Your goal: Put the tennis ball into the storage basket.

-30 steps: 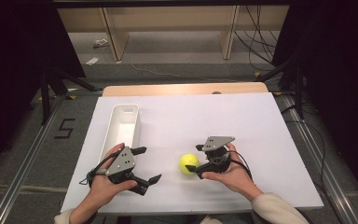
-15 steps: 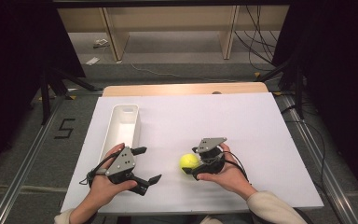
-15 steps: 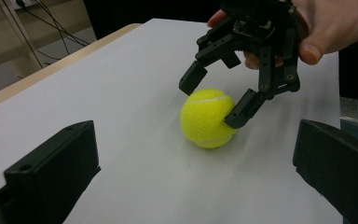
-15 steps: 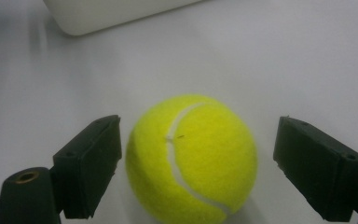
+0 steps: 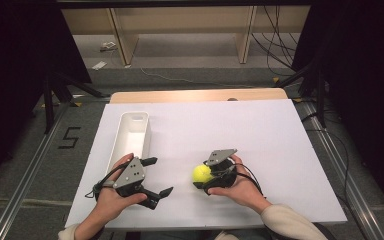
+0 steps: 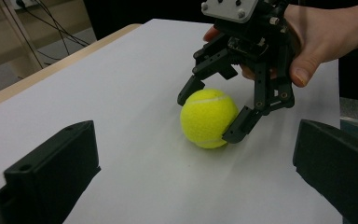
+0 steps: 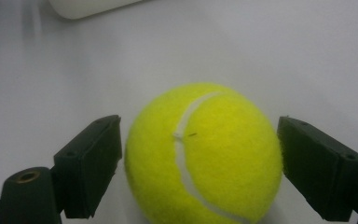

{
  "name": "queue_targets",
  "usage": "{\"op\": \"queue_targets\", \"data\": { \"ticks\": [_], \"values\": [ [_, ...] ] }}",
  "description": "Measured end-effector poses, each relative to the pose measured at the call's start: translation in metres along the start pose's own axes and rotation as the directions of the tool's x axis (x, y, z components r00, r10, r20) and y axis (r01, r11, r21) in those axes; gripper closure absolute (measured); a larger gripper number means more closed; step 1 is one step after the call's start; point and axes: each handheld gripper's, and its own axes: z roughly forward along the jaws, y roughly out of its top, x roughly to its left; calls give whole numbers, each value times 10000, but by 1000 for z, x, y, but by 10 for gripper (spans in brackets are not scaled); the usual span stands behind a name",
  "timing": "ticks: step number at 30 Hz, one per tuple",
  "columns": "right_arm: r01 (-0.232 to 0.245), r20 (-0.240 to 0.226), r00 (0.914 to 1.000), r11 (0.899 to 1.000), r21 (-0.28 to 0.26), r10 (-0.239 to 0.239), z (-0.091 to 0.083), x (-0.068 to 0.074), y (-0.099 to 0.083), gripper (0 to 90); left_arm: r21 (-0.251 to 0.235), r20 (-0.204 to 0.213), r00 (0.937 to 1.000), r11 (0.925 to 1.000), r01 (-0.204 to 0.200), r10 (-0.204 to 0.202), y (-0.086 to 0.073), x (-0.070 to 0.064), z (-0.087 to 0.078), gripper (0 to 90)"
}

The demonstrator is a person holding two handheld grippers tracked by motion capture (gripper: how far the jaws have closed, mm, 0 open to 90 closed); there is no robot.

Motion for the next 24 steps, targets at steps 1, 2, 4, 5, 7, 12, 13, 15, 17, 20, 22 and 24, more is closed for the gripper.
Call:
{"op": "queue_targets", "data": {
  "ticks": [1,2,4,5,7,12,13,15,17,20,22,24],
  "values": [
    [8,12,10000,10000,20,-8,0,0,0,162,-3,-2,10000,10000,-4,4,0,0,0,0],
    [9,13,10000,10000,31,-9,0,0,0,163,4,-2,10000,10000,-12,12,0,0,0,0],
    [-9,11,10000,10000,56,9,1,0,0,167,3,11,10000,10000,-9,9,0,0,0,0],
    [20,26,10000,10000,60,-20,1,0,0,171,5,14,10000,10000,-12,12,0,0,0,0],
    [16,22,10000,10000,90,-16,2,0,0,177,10,8,10000,10000,-17,17,0,0,0,0],
    [15,66,10000,9999,152,-16,3,0,-1,197,13,11,10000,10000,-18,18,0,0,0,0],
    [24,76,10000,9998,192,-26,3,0,-1,202,11,21,10000,10000,-17,17,0,0,0,0],
    [9,66,10000,9997,230,-11,4,0,-1,216,11,18,10000,10000,-16,16,0,0,0,0],
    [41,54,10000,9995,298,-42,4,1,-1,237,10,17,10000,10000,-13,13,0,0,0,0],
    [47,69,10000,9996,268,-49,4,1,-1,248,4,25,10000,10000,-3,3,0,0,0,0],
    [55,78,10000,9996,274,-57,4,0,-1,251,5,20,10000,10000,-7,7,0,0,0,0],
    [75,77,9999,9996,283,-77,4,0,-1,253,7,23,10000,10000,-9,9,0,0,0,0]
  ]
}}
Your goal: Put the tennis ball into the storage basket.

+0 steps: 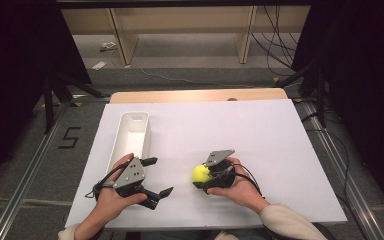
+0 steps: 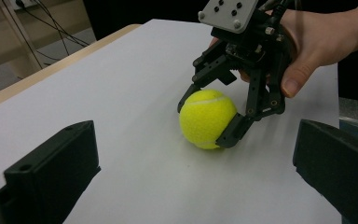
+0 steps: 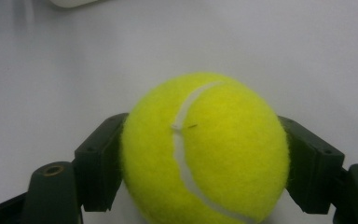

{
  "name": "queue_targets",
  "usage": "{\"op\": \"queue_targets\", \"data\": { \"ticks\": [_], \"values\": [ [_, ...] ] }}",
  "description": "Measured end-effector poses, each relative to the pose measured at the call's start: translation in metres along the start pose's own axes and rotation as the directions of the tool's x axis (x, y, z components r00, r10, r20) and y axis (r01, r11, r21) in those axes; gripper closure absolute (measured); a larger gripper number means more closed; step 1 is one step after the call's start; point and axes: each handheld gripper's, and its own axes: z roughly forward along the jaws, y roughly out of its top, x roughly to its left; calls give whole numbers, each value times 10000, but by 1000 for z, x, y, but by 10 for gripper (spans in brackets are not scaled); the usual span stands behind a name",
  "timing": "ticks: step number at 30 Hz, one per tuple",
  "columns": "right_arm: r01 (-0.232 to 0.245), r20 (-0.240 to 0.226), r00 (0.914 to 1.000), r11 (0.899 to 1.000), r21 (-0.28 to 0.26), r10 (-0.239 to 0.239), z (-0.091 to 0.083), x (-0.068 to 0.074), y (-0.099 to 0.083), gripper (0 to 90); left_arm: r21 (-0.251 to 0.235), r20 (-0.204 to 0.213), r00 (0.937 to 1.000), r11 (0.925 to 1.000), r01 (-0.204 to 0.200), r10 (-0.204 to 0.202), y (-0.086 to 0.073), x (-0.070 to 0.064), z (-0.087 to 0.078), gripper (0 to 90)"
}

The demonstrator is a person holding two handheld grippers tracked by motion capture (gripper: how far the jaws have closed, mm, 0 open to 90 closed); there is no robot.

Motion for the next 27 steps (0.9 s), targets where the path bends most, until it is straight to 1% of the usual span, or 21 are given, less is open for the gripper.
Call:
{"op": "queue_targets", "data": {
  "ticks": [10,12,15,27],
  "values": [
    [46,112,9999,10000,69,-47,-1,2,1,262,-6,2,10000,10000,4,-4,0,0,0,0],
    [93,206,9997,10000,-6,-93,-1,2,2,263,-5,12,10000,10000,6,-6,0,0,0,0],
    [40,148,9999,9999,-127,-39,-3,2,4,263,-4,22,10000,10000,12,-12,0,0,0,0],
    [-72,272,9996,9991,-408,83,-9,-1,6,264,0,5,10000,10000,14,-14,0,0,0,0]
  ]
}}
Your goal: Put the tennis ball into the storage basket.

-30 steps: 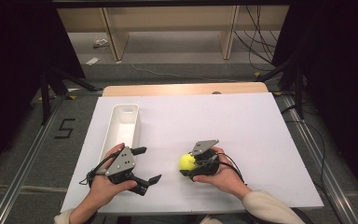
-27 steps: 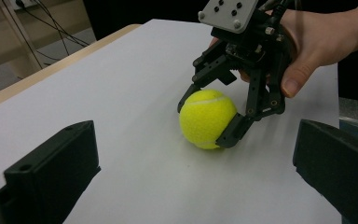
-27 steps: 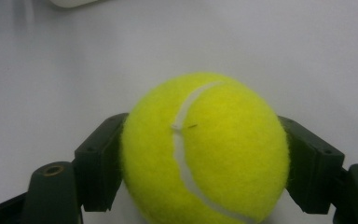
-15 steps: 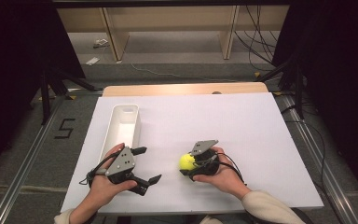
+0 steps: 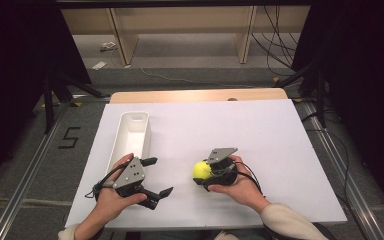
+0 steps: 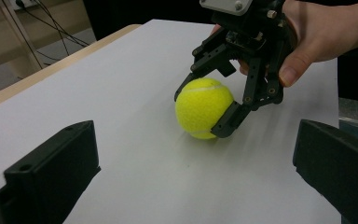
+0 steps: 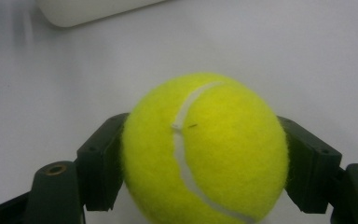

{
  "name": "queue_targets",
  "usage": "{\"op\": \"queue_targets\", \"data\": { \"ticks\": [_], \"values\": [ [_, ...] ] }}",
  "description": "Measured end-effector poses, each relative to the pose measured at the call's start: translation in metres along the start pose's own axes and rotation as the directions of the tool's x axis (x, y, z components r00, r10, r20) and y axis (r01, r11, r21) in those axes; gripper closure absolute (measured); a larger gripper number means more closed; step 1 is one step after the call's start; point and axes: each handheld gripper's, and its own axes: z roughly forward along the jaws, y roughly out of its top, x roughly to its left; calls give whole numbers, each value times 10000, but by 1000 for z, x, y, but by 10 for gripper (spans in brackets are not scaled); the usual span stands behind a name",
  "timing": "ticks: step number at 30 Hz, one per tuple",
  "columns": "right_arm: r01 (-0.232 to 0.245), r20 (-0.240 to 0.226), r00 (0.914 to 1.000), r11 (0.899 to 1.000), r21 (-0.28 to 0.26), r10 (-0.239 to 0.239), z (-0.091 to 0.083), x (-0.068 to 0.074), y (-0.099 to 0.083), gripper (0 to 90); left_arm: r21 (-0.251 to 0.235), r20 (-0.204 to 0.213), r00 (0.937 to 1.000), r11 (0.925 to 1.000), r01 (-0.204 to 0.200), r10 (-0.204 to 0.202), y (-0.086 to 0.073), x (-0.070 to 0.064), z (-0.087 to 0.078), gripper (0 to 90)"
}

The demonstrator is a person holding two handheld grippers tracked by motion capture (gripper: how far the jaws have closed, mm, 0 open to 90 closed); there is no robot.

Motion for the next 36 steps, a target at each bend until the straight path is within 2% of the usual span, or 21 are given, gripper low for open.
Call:
{"op": "queue_targets", "data": {
  "ticks": [13,36],
  "values": [
    [71,90,9999,9996,-263,-69,-4,-1,3,264,-1,-3,10000,10000,8,-8,0,0,0,0],
    [20,86,10000,9993,-381,-16,-8,-2,5,264,-6,9,10000,10000,-8,8,0,0,0,0]
  ]
}}
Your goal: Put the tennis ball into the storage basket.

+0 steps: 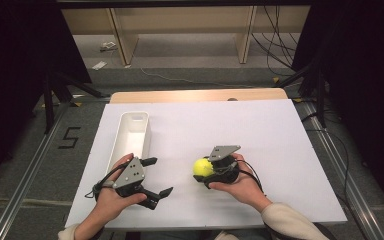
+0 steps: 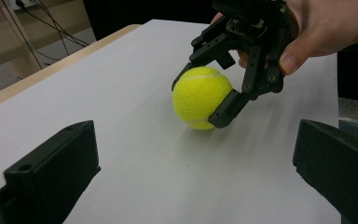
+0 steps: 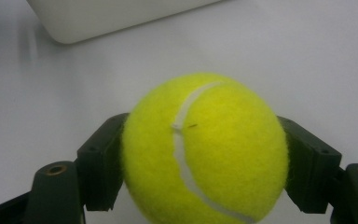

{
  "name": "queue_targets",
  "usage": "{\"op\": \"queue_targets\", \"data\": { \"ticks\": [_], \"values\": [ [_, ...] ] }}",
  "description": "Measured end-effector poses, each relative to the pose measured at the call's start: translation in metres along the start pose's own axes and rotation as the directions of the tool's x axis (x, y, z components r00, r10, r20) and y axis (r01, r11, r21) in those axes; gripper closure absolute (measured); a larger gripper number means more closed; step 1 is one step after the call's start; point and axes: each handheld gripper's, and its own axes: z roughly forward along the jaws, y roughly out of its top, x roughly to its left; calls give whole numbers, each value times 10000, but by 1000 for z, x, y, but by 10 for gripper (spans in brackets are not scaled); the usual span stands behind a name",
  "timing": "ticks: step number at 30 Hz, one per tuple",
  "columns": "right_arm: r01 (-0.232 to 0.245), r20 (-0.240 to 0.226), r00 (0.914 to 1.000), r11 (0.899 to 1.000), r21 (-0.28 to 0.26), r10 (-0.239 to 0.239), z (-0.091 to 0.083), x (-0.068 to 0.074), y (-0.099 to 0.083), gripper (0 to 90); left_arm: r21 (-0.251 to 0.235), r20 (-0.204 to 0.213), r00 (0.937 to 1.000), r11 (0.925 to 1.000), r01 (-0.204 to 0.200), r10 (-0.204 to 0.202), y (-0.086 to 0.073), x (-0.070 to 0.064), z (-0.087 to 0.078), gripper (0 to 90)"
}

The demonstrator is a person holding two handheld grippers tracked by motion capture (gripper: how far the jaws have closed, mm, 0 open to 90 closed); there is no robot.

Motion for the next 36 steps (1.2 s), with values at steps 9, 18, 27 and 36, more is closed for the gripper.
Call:
{"op": "queue_targets", "data": {
  "ticks": [9,18,27,36],
  "values": [
    [4,19,10000,9999,-107,-4,-2,-1,2,264,-7,5,10000,10000,5,-5,0,0,0,0],
    [72,5,10000,9998,-190,-72,-3,1,4,264,-4,3,10000,10000,-3,3,0,0,0,0],
    [72,21,10000,9995,-305,-71,-5,1,6,264,-7,3,10000,10000,-9,9,0,0,0,0],
    [67,51,10000,9986,-522,-65,-9,1,11,264,-4,6,10000,10000,2,-2,0,0,0,0]
  ]
}}
